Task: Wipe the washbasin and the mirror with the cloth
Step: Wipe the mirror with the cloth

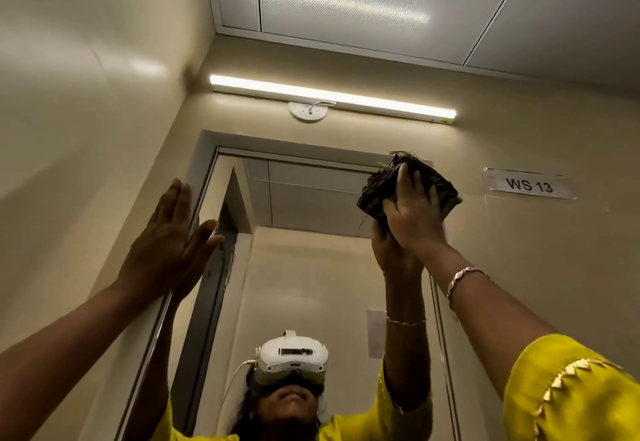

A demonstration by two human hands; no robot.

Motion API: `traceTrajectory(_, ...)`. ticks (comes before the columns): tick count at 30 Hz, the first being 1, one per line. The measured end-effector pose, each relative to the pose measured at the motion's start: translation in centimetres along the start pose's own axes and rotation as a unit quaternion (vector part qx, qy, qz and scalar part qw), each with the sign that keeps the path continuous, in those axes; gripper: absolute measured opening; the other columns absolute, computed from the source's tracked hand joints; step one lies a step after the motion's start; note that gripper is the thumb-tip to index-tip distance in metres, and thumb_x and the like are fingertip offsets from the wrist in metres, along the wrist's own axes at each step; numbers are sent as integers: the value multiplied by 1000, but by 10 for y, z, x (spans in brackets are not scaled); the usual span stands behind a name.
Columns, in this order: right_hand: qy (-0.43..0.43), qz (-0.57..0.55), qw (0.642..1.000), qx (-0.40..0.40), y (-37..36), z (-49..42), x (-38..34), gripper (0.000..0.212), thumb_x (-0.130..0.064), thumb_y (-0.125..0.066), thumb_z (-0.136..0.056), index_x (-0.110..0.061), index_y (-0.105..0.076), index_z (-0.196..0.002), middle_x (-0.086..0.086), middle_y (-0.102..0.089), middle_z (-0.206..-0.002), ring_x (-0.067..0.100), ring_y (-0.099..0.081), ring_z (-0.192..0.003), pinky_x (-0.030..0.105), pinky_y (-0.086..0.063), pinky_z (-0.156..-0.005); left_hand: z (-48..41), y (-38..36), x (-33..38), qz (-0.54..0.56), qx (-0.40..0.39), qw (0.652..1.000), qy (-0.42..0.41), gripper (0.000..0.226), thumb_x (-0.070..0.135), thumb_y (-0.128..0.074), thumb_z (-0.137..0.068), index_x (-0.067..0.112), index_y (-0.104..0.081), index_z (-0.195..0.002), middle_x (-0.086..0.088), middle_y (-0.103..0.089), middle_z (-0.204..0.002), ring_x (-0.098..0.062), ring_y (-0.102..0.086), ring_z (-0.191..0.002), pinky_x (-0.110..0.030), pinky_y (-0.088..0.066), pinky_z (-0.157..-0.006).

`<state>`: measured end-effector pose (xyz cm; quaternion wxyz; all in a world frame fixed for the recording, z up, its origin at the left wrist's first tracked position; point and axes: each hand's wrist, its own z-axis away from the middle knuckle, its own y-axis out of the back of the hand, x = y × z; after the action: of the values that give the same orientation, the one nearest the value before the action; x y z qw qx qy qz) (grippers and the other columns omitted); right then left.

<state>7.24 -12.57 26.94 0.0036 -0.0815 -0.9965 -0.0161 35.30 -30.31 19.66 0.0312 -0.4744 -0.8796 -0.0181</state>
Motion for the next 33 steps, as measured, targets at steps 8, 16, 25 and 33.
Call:
traceTrajectory(8, -2, 14, 1000, -26, 0, -6, -2, 51, -31, -38, -96, -16, -23, -142, 8, 1, -158, 22, 5, -145, 35, 7, -115, -4, -3, -5, -17, -2, 1000, -9, 119, 92, 5, -56, 14, 0, -145, -3, 3, -156, -17, 1, -140, -53, -26, -106)
traceTrajectory(16, 5, 55, 990, -128, 15, -12, 0, 63, -36, -29, -98, -16, 6, -148, 4, 13, -157, 16, 14, -143, 34, 10, -115, -2, 0, -1, -18, -1, 1000, -7, 122, 93, 5, -55, 11, -2, -145, -5, 1, -156, -16, 1, -138, -54, -24, -106)
traceTrajectory(25, -4, 94, 992, -86, 8, 3, -1, 59, -40, -23, -98, -16, -2, -148, 8, 6, -157, 19, 10, -144, 34, 10, -115, -1, 3, 2, -21, -10, 1000, -7, 124, 93, 4, -54, 10, -2, -145, -7, 1, -156, -21, 0, -141, -53, -23, -107)
traceTrajectory(33, -30, 97, 994, -51, 0, 3, -12, 58, -39, -23, -99, -15, -4, -148, 8, 3, -157, 19, 5, -145, 33, 7, -115, 0, 3, 2, 24, -5, 1000, -17, 128, 95, 0, -51, 9, -2, -145, -9, 1, -156, -16, 3, -139, -35, -11, -106)
